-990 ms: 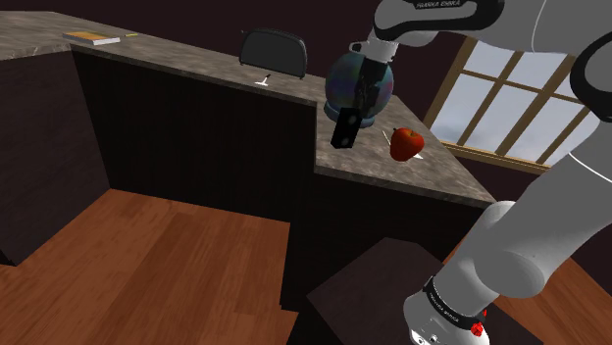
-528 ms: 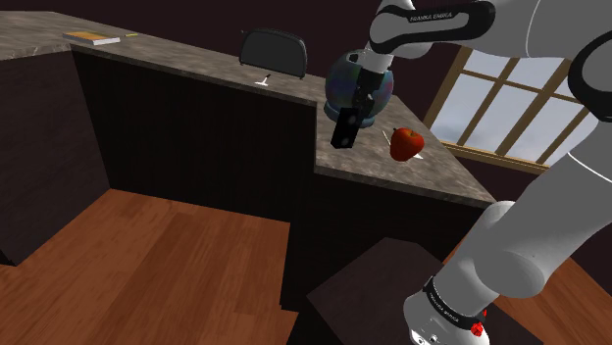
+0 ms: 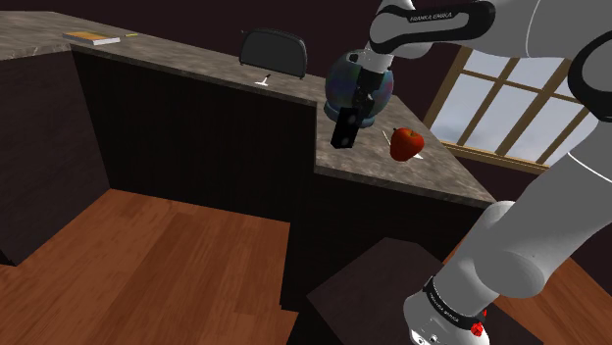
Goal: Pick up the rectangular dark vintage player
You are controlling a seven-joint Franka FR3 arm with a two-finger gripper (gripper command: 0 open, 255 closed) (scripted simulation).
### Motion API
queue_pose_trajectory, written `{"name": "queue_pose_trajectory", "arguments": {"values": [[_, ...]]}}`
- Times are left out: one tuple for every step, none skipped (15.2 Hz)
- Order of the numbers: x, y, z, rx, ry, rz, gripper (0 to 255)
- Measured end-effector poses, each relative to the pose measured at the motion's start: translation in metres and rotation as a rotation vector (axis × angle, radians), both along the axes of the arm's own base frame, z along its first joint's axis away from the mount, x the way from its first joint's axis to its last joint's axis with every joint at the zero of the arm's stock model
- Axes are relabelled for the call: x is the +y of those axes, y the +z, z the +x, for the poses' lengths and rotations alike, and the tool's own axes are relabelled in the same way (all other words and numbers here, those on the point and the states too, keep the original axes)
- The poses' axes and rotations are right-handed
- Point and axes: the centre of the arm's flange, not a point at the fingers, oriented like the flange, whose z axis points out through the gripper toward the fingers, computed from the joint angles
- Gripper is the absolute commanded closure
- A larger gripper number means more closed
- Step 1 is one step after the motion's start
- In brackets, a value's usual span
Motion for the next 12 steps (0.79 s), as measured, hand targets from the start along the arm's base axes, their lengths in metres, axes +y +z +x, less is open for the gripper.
{"name": "queue_pose_trajectory", "arguments": {"values": [[0.0,0.0,0.0,0.0,0.0,0.0,255],[0.001,0.002,0.0,0.002,0.0,0.0,255],[0.0,0.006,0.0,0.003,0.001,0.0,255],[0.001,0.011,0.0,0.003,0.001,0.0,255],[0.0,0.015,0.001,0.003,0.001,0.0,255],[-0.001,0.021,-0.001,0.003,0.001,0.0,255],[0.0,0.026,0.0,0.003,0.001,0.0,255],[-0.001,0.031,0.0,0.003,0.001,0.0,255],[0.001,0.037,-0.001,0.003,0.001,0.0,255],[0.001,0.042,-0.001,0.003,0.001,0.0,255],[0.001,0.047,-0.001,0.003,0.001,0.0,255],[0.001,0.052,-0.001,0.003,0.001,0.0,255]]}}
